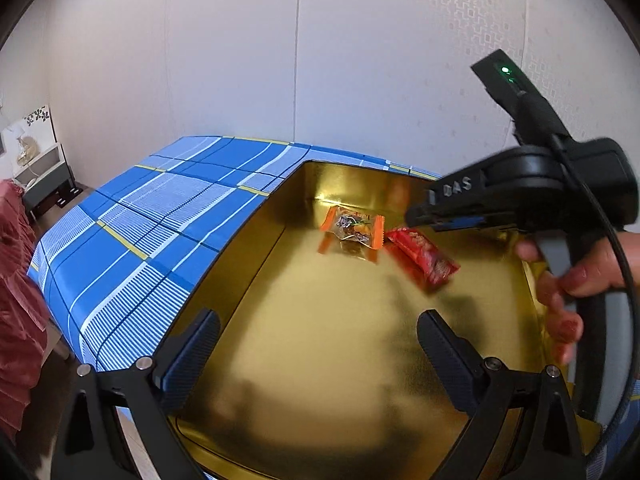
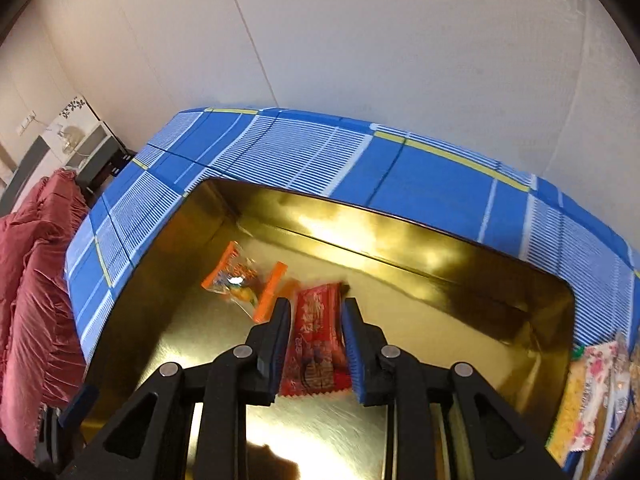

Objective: Organize snacks
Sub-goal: 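Carry the red candy bar into the gold tray and open the right gripper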

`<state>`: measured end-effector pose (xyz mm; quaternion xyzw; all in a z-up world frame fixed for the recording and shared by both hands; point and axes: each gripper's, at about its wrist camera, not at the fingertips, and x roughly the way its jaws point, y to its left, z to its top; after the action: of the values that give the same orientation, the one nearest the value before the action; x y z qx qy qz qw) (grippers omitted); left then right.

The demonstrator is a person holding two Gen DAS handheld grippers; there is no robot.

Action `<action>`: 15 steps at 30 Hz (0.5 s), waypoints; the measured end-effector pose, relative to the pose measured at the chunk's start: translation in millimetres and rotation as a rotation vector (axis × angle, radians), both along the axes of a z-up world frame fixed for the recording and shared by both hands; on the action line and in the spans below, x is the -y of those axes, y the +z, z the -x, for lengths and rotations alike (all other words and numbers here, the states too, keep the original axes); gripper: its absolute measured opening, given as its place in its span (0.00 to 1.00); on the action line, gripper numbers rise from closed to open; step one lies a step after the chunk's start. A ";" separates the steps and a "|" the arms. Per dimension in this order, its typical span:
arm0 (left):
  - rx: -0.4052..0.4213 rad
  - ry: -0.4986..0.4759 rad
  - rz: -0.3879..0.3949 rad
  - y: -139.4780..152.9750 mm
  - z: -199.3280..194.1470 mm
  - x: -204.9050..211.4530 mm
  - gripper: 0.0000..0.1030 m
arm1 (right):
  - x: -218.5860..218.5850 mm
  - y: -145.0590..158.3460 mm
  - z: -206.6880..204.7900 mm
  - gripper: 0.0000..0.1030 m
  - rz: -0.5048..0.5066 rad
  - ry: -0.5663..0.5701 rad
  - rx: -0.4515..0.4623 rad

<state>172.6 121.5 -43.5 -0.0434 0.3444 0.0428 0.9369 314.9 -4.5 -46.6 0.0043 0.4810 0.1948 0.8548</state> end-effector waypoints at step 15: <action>0.019 -0.011 -0.047 0.0 3.7 9.4 0.97 | 63.4 34.2 40.0 0.30 -0.034 -0.079 0.125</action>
<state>168.9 112.0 -43.5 -0.0200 0.3345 0.0453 0.9411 274.9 -67.9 -12.3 0.0259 0.4230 0.1690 0.8899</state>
